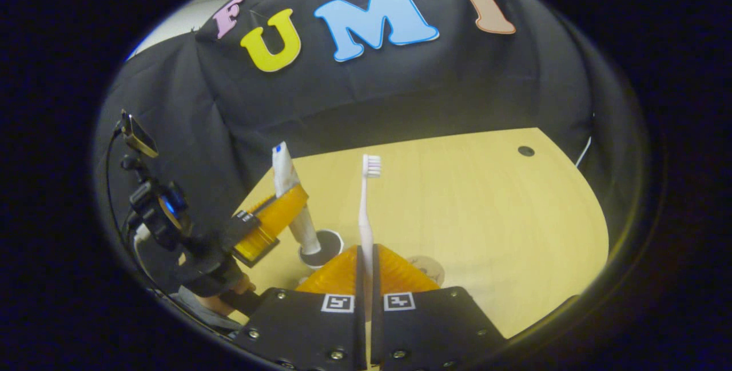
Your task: Put the toothbrush and toothpaste on the desktop into the cup, then pick up the cup and place it on the coaster on the desktop.
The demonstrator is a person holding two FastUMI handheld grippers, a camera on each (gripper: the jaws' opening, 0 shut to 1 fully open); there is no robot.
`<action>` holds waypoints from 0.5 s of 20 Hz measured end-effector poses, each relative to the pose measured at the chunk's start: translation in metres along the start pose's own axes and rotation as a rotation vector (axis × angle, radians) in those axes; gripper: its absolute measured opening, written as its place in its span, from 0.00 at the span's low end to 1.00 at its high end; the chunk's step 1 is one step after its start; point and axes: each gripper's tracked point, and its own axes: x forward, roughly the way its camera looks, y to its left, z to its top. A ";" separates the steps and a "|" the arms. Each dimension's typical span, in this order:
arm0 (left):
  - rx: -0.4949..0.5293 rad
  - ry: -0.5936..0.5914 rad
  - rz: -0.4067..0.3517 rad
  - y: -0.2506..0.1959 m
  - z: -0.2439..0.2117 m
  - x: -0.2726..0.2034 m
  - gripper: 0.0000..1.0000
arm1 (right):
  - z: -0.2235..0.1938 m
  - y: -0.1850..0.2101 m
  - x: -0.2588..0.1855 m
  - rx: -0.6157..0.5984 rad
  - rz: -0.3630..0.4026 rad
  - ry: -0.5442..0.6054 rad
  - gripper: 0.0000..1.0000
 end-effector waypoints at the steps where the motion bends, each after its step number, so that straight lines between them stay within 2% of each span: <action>1: 0.012 0.002 -0.008 -0.001 -0.006 0.004 0.19 | 0.004 0.002 0.001 -0.003 0.003 -0.020 0.04; 8: 0.065 0.068 -0.032 -0.002 -0.053 0.014 0.20 | 0.028 0.013 0.013 -0.023 0.010 -0.113 0.04; 10: 0.082 0.088 -0.025 -0.001 -0.062 0.012 0.24 | 0.031 0.015 0.016 -0.022 0.014 -0.116 0.04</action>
